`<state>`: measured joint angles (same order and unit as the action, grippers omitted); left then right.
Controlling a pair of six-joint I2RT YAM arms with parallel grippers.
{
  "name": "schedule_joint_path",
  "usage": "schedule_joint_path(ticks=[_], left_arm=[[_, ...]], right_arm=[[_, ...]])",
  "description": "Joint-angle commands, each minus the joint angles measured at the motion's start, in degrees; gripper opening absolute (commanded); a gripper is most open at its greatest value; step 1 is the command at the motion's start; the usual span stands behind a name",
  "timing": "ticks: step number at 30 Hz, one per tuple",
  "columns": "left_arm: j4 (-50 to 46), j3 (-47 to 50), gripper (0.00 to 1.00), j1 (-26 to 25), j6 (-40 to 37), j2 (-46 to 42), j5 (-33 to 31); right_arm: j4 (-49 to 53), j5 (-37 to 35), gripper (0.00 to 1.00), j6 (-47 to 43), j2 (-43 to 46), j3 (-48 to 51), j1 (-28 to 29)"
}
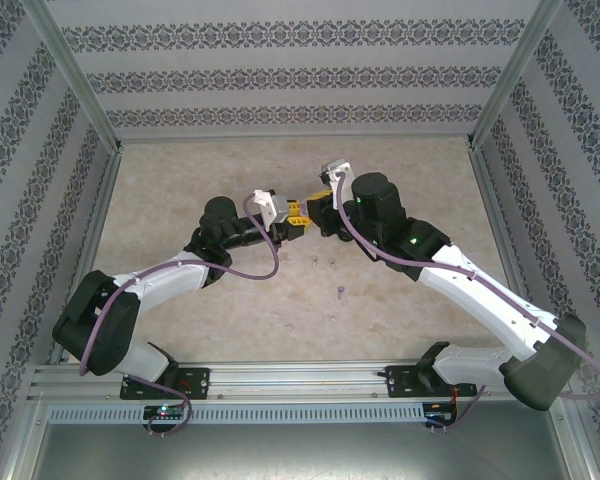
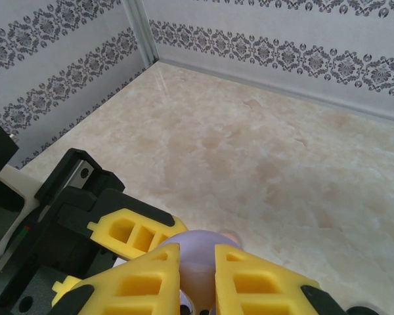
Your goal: Insert wireless bluetooth earbuds into charging case
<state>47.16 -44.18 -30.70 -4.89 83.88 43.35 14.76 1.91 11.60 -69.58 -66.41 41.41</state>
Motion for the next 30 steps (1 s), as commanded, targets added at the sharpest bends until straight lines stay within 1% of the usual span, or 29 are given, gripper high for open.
schedule_joint_path(ticks=[1, 10, 21, 30], left_arm=[[4.08, -2.11, 0.0, -0.59, 0.49, -0.35, 1.45], [4.29, -1.96, 0.0, -0.61, 0.58, -0.53, 1.3], [4.7, -2.19, 0.0, -0.68, 1.01, -1.18, 1.9], [4.61, -2.14, 0.0, -0.77, 1.28, -1.39, 2.34]], right_arm=[[0.64, 0.27, 0.16, 0.02, -0.28, -1.53, 0.87], [0.95, 0.03, 0.16, -0.03, -0.91, -0.77, 1.22], [1.06, -3.96, 0.16, -1.2, -1.34, 0.49, 1.31], [0.97, -4.74, 0.16, -1.93, -1.97, 0.32, 2.24]])
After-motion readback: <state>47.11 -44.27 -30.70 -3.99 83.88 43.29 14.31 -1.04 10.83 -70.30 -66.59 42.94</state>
